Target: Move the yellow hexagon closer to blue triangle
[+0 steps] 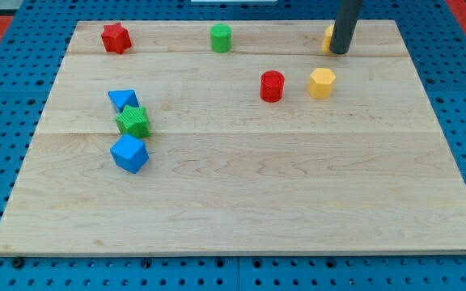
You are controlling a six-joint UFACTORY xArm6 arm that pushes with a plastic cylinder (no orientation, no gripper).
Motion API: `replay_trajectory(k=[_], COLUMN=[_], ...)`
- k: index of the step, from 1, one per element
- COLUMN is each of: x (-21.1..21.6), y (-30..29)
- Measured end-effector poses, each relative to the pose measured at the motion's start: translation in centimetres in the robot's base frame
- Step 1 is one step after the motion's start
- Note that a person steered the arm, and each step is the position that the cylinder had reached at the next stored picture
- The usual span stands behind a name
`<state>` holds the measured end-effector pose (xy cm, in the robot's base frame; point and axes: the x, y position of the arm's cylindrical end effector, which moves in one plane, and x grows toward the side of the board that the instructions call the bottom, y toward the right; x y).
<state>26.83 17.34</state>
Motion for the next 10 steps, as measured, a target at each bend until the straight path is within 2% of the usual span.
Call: replay_trajectory(k=[1,2,3,4,5,6,7,8,9,10], x=[0.1,3.9,8.0,8.9,7.3,13.5,15.4,13.1,7.9,7.9], y=[-0.7,2.0,-0.1,-4.5,-9.6,-11.3,-14.9,-11.4,-14.9,-14.6])
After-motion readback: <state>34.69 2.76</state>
